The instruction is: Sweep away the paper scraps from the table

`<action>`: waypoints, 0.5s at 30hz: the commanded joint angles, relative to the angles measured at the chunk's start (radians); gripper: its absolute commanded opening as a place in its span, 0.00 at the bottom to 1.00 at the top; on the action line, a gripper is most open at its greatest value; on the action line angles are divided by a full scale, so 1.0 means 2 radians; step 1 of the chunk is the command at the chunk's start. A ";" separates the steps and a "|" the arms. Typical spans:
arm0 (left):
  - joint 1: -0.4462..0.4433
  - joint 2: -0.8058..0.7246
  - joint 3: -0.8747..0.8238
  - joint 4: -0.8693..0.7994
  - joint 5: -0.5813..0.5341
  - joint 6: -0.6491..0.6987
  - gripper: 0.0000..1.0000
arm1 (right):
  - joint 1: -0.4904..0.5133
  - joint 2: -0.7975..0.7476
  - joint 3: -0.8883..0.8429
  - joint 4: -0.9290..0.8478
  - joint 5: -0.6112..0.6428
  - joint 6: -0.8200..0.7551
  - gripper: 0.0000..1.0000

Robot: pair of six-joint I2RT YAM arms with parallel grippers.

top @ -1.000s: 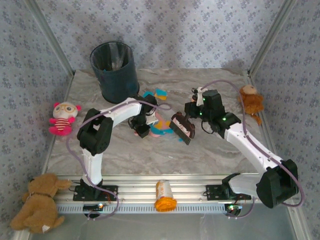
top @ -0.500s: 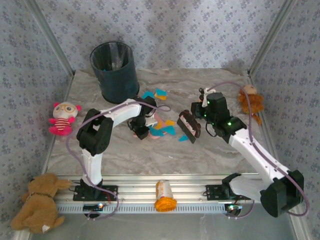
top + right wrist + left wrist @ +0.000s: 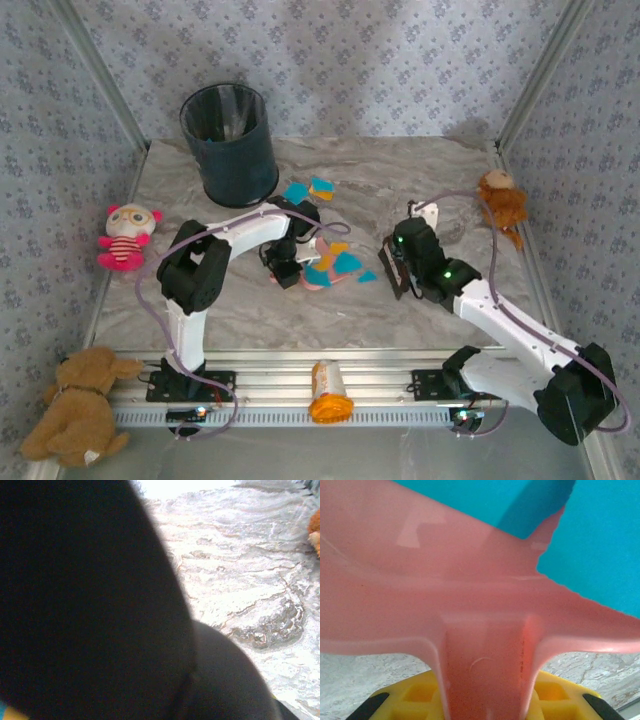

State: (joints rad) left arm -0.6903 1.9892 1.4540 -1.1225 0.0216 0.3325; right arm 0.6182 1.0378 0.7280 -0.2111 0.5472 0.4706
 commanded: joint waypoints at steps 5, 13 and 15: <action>-0.008 0.008 0.014 -0.037 0.016 0.015 0.00 | 0.031 0.049 0.004 0.065 0.062 0.034 0.00; -0.011 0.014 0.015 -0.037 0.022 0.016 0.00 | 0.047 0.116 0.033 0.113 0.030 0.042 0.00; -0.011 0.015 0.016 -0.036 0.022 0.016 0.00 | 0.048 0.129 0.045 0.117 0.017 0.040 0.00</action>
State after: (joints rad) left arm -0.7029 2.0003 1.4631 -1.1389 0.0402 0.3328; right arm 0.7048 1.2579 0.7910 0.0090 0.6239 0.5179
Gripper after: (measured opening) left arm 0.262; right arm 0.271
